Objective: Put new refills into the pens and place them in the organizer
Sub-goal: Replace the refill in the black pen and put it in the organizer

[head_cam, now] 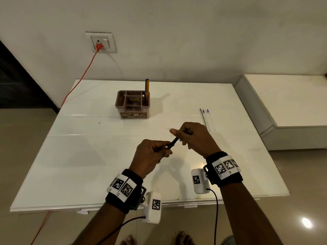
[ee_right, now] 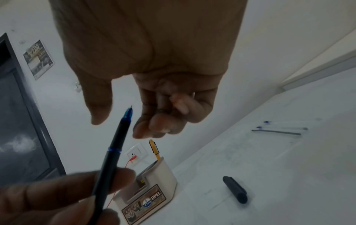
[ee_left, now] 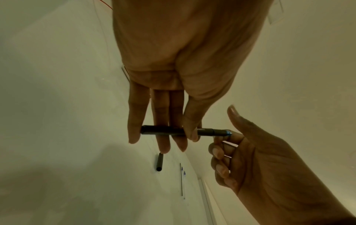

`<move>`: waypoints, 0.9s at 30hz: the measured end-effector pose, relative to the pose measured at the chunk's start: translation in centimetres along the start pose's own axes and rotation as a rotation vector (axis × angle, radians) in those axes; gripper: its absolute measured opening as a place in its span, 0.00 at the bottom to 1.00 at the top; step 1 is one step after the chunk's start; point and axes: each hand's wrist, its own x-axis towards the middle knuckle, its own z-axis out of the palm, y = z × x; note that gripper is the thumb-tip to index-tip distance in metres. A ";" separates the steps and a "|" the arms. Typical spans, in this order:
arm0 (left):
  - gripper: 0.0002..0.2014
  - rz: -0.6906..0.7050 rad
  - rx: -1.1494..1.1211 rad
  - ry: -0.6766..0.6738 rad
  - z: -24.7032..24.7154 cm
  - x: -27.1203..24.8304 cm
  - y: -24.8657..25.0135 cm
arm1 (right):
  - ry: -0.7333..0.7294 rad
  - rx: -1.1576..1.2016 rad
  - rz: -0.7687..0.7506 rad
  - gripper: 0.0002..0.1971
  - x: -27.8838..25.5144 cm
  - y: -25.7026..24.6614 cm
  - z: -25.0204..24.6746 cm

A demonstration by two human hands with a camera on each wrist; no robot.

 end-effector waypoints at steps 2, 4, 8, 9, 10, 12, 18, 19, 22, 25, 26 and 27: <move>0.12 -0.008 0.004 -0.005 0.0 0.0 0.0 | -0.029 0.016 -0.057 0.21 0.0 0.1 -0.4; 0.11 -0.008 0.005 -0.020 0.1 0.0 0.0 | -0.004 -0.064 -0.129 0.24 0.0 0.5 -0.3; 0.11 0.007 0.004 -0.018 0.3 -0.1 0.0 | 0.046 -0.213 -0.136 0.36 0.4 0.7 0.3; 0.11 0.008 0.006 -0.011 0.2 -0.1 0.0 | 0.048 -0.206 -0.125 0.38 0.4 0.7 0.3; 0.11 0.006 0.007 -0.004 0.1 0.0 -0.1 | 0.038 -0.181 -0.109 0.39 0.5 0.8 0.2; 0.11 -0.002 0.006 0.003 -0.2 0.1 -0.1 | 0.001 -0.117 -0.072 0.35 0.4 0.9 0.1; 0.12 -0.027 0.001 -0.029 0.2 -0.4 0.4 | 0.033 -0.255 -0.140 0.31 0.4 0.6 0.1; 0.11 -0.032 -0.002 -0.025 0.2 -0.4 0.4 | 0.039 -0.270 -0.131 0.32 0.4 0.5 0.1; 0.11 -0.037 0.012 0.000 0.2 -0.3 0.3 | 0.031 -0.283 -0.091 0.32 0.4 0.3 0.4; 0.11 -0.047 0.021 0.020 0.0 -0.3 0.2 | -0.019 -0.112 0.036 0.31 0.3 0.0 0.2; 0.11 -0.052 0.018 0.027 -0.1 -0.3 0.2 | -0.035 -0.036 0.095 0.30 0.3 -0.2 0.0; 0.11 -0.056 0.010 0.038 -0.2 -0.2 0.2 | -0.031 0.027 0.144 0.29 0.4 -0.3 -0.3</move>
